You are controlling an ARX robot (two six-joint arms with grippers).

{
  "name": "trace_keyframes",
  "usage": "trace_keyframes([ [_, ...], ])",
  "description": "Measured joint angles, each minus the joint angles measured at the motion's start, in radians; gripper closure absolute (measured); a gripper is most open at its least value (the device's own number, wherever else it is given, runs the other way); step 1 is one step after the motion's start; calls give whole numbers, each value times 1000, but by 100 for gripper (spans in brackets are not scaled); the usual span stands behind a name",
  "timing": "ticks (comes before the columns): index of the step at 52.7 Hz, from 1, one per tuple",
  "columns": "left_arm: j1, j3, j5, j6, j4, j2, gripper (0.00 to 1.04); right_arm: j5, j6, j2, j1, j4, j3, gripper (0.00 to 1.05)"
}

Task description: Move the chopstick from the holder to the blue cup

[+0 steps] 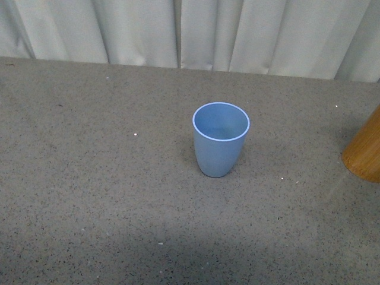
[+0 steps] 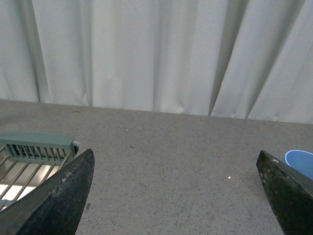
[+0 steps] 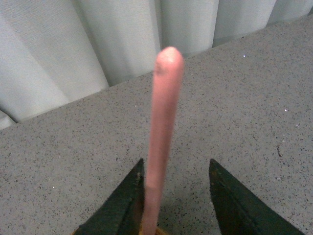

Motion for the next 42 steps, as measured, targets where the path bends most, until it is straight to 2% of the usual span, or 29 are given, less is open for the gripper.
trace_keyframes([
  [10, 0, 0, 0, 0, 0, 0, 7, -6, 0, 0, 0, 22, -24, 95],
  [14, 0, 0, 0, 0, 0, 0, 7, -18, 6, -8, 0, 32, -27, 102],
  [42, 0, 0, 0, 0, 0, 0, 7, -49, 20, -124, 10, 40, -68, 102],
])
